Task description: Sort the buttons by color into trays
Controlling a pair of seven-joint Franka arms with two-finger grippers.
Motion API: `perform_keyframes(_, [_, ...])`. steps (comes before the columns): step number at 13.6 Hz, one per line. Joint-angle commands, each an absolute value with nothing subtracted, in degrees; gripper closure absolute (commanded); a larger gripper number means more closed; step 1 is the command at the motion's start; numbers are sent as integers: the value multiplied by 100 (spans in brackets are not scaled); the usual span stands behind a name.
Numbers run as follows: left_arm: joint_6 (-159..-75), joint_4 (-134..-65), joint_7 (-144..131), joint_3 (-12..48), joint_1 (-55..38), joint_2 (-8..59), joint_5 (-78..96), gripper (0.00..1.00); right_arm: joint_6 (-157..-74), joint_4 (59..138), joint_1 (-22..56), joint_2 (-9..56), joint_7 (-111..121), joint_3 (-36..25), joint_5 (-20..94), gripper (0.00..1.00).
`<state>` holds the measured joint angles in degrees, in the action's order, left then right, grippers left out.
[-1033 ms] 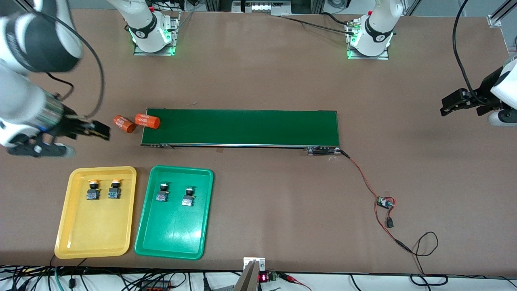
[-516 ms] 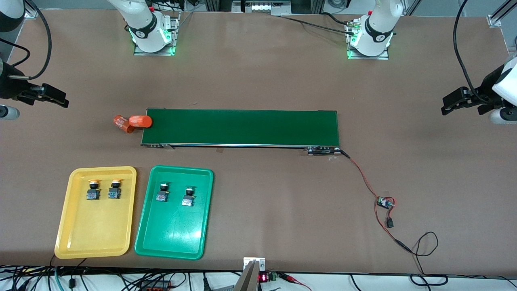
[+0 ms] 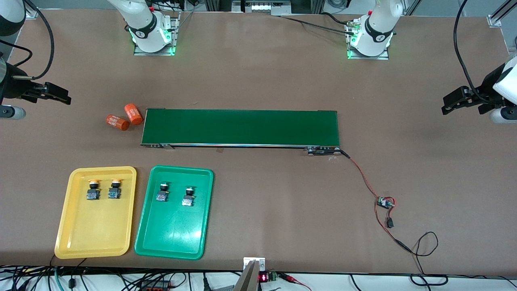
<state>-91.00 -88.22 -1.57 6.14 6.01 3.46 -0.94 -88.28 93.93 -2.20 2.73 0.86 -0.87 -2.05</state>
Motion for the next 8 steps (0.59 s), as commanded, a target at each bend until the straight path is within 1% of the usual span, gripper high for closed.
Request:
perform_keyframes(1, [-9070, -8895, -70, 615, 642, 220, -35, 0, -8692, 9334, -255, 281, 193, -88, -123, 0])
perform_keyframes(8, [-9070, -8903, -79, 563, 686, 229, -35, 0, -8771, 9334, -228, 299, 114, -53, -141, 0])
